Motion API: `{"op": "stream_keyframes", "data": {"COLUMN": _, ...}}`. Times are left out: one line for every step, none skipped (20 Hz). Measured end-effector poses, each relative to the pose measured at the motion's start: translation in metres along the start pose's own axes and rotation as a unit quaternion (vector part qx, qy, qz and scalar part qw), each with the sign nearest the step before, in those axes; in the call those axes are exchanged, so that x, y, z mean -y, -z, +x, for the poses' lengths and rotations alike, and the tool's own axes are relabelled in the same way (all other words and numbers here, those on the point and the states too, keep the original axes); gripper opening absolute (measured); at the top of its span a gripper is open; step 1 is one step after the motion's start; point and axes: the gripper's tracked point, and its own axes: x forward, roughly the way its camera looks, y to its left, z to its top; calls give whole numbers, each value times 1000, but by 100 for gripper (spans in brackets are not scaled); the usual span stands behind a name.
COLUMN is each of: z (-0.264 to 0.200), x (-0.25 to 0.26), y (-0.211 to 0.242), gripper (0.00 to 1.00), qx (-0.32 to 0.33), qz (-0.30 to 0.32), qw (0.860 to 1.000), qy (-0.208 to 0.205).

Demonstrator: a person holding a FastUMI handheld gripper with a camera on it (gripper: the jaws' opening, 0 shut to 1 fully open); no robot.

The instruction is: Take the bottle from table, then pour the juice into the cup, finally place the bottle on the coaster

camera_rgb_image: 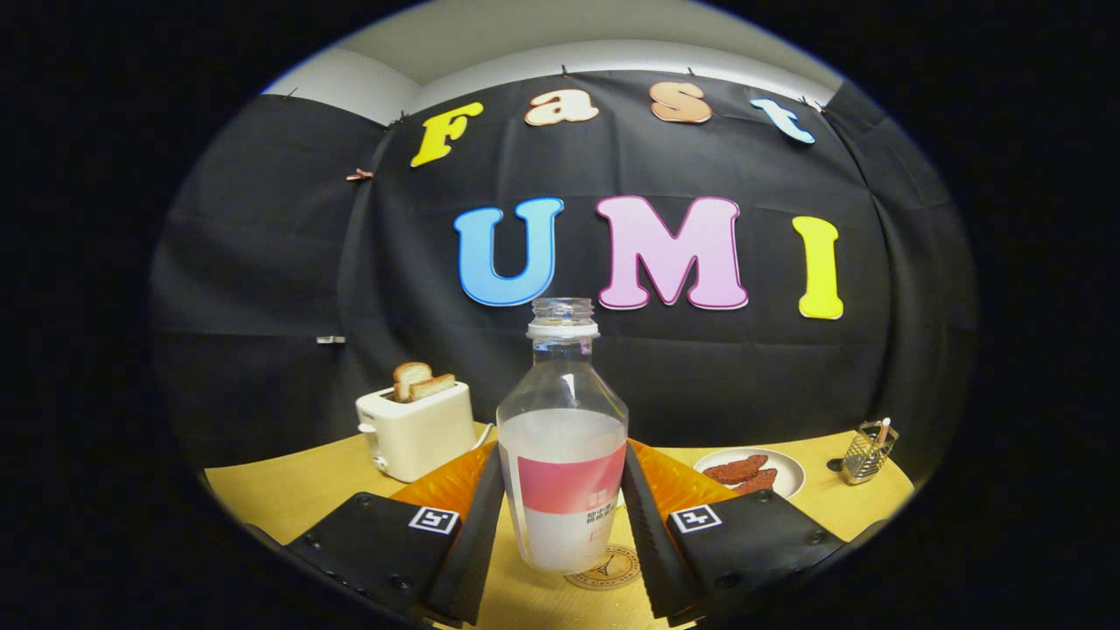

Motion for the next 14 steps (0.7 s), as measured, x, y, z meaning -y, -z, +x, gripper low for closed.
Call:
{"op": "stream_keyframes", "data": {"z": 7, "x": 6, "y": 12, "gripper": 73, "qx": -4, "qz": -4, "qw": 1000, "qy": 5}}
{"op": "stream_keyframes", "data": {"z": 13, "x": 12, "y": 23, "gripper": 73, "qx": -9, "qz": -11, "qw": 1000, "qy": 8}}
{"op": "stream_keyframes", "data": {"z": 17, "x": 16, "y": 36, "gripper": 73, "qx": -15, "qz": -18, "qw": 1000, "qy": 8}}
{"op": "stream_keyframes", "data": {"z": 22, "x": 20, "y": 46, "gripper": 72, "qx": -19, "qz": -23, "qw": 1000, "qy": 8}}
{"op": "stream_keyframes", "data": {"z": 26, "x": 22, "y": 54, "gripper": 73, "qx": -21, "qz": -25, "qw": 999, "qy": 7}}
{"op": "stream_keyframes", "data": {"z": 31, "x": 25, "y": 64, "gripper": 73, "qx": -25, "qz": -24, "qw": 999, "qy": 8}}
{"op": "stream_keyframes", "data": {"z": 35, "x": 28, "y": 71, "gripper": 73, "qx": -28, "qz": -20, "qw": 999, "qy": 9}}
{"op": "stream_keyframes", "data": {"z": 39, "x": 29, "y": 77, "gripper": 73, "qx": -31, "qz": -12, "qw": 999, "qy": 11}}
{"op": "stream_keyframes", "data": {"z": 42, "x": 31, "y": 83, "gripper": 73, "qx": -33, "qz": -5, "qw": 999, "qy": 14}}
{"op": "stream_keyframes", "data": {"z": 44, "x": 32, "y": 87, "gripper": 73, "qx": -36, "qz": -1, "qw": 999, "qy": 17}}
{"op": "stream_keyframes", "data": {"z": 45, "x": 33, "y": 92, "gripper": 73, "qx": -38, "qz": 1, "qw": 999, "qy": 17}}
{"op": "stream_keyframes", "data": {"z": 46, "x": 33, "y": 96, "gripper": 73, "qx": -40, "qz": -1, "qw": 999, "qy": 19}}
{"op": "stream_keyframes", "data": {"z": 46, "x": 33, "y": 100, "gripper": 73, "qx": -41, "qz": -3, "qw": 999, "qy": 19}}
{"op": "stream_keyframes", "data": {"z": 46, "x": 33, "y": 103, "gripper": 73, "qx": -44, "qz": -3, "qw": 999, "qy": 18}}
